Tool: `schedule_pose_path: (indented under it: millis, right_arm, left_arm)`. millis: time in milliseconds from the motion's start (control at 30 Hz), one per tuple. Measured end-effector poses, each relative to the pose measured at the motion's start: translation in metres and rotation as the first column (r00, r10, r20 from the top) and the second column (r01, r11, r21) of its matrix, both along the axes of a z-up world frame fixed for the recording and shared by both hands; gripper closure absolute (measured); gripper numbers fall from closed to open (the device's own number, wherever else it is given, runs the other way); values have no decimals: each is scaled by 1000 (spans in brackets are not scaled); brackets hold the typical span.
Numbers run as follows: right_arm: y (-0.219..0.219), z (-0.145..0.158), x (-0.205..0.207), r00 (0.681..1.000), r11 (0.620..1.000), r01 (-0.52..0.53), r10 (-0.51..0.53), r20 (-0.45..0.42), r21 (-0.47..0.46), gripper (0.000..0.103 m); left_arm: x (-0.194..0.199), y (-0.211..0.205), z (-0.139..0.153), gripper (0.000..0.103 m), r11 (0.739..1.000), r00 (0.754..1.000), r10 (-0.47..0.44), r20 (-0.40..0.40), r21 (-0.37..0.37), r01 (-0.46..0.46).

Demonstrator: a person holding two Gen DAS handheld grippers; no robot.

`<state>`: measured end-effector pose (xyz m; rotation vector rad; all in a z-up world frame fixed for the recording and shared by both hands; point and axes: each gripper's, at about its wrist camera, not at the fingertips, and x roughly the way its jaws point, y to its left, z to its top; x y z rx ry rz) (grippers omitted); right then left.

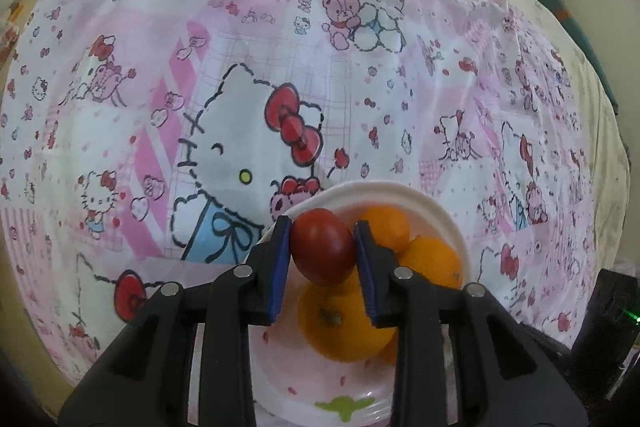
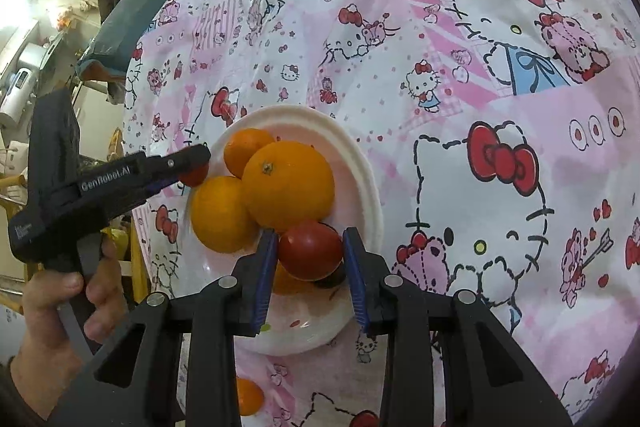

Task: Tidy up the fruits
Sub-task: 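Open the right tool to drop its tomato on the plate while the left tool releases its tomato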

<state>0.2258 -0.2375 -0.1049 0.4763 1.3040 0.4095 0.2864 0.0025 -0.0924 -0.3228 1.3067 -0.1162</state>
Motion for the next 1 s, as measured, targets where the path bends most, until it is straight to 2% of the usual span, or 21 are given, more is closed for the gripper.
schedule_pose_path:
  millis: [133,233,300,333,367,400,733,1000]
  right_arm:
    - [-3,-3,1,1000,1000,5,-5,-12,11,67]
    - [-5,-1,0,1000,1000,7,-7,-1,-1,65]
    - [-6,1,-1,1000,1000,6,-6,4,-2,65]
    - [-7,2,-1,1000,1000,5,-5,5,2,63]
    - [-7,2,-1,1000,1000,5,-5,7,6,59]
    - [-7,3,-1,1000,1000,8,-8,9,7,53]
    - [-9,12,0,999,1000,18,-17,27,-16,52]
    - [-6,20,-4,999,999,10,-8,49,-48,52]
  left_arm:
    - [1,-8,-5,75,1000,1000,-13,-15,3,13]
    - [2,-12,-4,73,999,1000,-19,-5,36,20]
    - [2,-11,-4,55,999,1000,-6,-5,47,6]
    - [2,-11,-3,50,1000,1000,0,-1,30,0]
    - [2,-11,-3,42,1000,1000,3,0,21,-3]
    - [1,-11,-2,39,1000,1000,4,2,23,-4]
    - [-4,-6,7,39,999,1000,21,17,44,-22]
    - [-16,-2,21,39,998,998,14,59,61,-18]
